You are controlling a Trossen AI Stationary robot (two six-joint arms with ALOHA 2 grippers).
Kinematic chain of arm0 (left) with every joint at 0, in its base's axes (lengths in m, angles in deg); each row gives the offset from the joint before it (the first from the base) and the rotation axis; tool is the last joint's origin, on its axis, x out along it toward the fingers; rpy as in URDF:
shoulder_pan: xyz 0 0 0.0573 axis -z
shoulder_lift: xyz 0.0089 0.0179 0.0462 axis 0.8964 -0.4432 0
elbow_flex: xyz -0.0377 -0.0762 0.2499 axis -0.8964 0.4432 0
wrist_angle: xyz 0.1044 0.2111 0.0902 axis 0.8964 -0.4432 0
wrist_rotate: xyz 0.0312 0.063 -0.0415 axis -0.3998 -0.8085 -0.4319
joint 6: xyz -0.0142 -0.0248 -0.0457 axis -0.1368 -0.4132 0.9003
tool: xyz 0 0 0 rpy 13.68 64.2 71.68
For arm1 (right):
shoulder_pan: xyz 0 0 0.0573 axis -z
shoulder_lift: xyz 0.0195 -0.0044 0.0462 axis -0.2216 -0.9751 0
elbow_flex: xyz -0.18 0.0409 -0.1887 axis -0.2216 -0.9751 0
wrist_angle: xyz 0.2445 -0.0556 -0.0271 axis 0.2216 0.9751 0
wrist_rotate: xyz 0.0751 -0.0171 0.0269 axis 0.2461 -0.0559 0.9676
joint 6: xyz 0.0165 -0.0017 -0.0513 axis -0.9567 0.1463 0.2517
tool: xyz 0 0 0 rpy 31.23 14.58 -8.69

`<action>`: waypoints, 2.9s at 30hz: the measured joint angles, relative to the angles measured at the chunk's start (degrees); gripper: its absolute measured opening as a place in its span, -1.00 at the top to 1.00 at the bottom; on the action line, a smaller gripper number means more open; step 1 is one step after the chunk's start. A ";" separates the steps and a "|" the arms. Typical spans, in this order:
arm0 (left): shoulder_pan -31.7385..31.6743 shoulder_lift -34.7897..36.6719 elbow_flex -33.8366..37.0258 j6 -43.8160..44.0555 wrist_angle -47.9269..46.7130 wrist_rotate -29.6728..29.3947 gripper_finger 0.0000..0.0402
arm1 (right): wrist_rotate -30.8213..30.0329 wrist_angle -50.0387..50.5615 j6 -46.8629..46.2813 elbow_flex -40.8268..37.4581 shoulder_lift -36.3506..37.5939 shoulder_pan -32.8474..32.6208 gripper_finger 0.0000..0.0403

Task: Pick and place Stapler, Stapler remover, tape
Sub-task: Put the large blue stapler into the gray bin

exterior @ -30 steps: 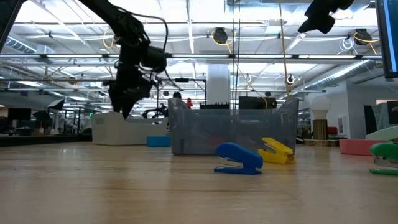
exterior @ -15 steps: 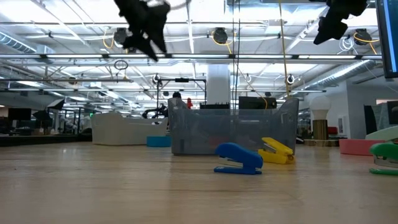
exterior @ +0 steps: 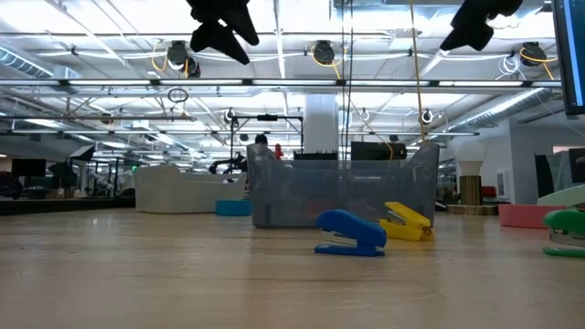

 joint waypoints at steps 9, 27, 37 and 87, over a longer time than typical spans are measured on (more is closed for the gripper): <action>0.30 -0.02 0.00 -1.12 -3.74 0.21 -0.09 | -0.15 5.06 -5.16 0.02 -2.45 -0.04 -0.10; -15.85 24.65 22.55 -16.45 9.35 16.32 -0.09 | -10.51 27.47 -46.86 0.02 -10.71 -5.78 -0.10; -13.15 40.61 38.02 -6.59 26.04 16.11 -0.09 | -8.80 30.12 -62.64 0.02 -19.37 -12.68 -0.10; -8.61 40.44 44.61 -4.64 29.69 11.42 -0.09 | 2.19 18.30 -92.62 -20.44 -19.26 -19.61 -0.10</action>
